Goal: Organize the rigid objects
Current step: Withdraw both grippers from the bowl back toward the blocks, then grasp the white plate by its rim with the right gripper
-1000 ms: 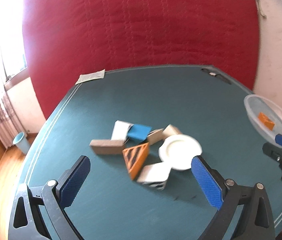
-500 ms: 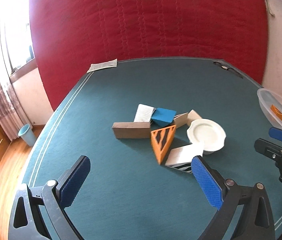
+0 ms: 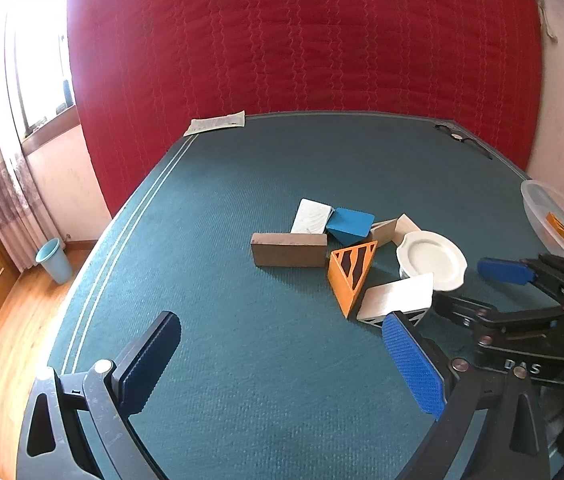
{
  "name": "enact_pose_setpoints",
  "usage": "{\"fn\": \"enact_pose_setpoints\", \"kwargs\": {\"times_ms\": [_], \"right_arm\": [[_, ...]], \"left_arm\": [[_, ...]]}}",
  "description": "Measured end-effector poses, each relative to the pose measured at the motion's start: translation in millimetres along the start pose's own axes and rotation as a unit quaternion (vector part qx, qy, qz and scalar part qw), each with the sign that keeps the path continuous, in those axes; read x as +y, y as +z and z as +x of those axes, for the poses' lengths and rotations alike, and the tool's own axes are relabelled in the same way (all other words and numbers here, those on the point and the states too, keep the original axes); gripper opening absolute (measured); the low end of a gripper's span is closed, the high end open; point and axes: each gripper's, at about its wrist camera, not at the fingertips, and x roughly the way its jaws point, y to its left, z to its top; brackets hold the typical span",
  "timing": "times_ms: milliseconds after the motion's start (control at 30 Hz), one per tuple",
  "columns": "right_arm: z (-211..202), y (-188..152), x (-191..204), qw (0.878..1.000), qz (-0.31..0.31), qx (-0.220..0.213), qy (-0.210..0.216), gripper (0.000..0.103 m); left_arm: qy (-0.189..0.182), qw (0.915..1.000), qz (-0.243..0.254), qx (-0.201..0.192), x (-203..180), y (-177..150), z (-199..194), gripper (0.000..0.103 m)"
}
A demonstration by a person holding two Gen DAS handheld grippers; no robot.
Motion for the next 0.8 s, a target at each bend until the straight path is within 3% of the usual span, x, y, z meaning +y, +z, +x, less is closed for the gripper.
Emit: {"fn": "enact_pose_setpoints", "kwargs": {"times_ms": [433, 800], "right_arm": [[33, 34, 17, 0.999, -0.023, 0.021, 0.009, 0.074], [26, 25, 13, 1.000, -0.020, 0.007, 0.021, 0.067]], "left_arm": [[-0.008, 0.9999, -0.007, 0.004, 10, -1, 0, 0.103], [-0.010, 0.9998, -0.001, 0.020, 5, -6, 8, 0.103]]}}
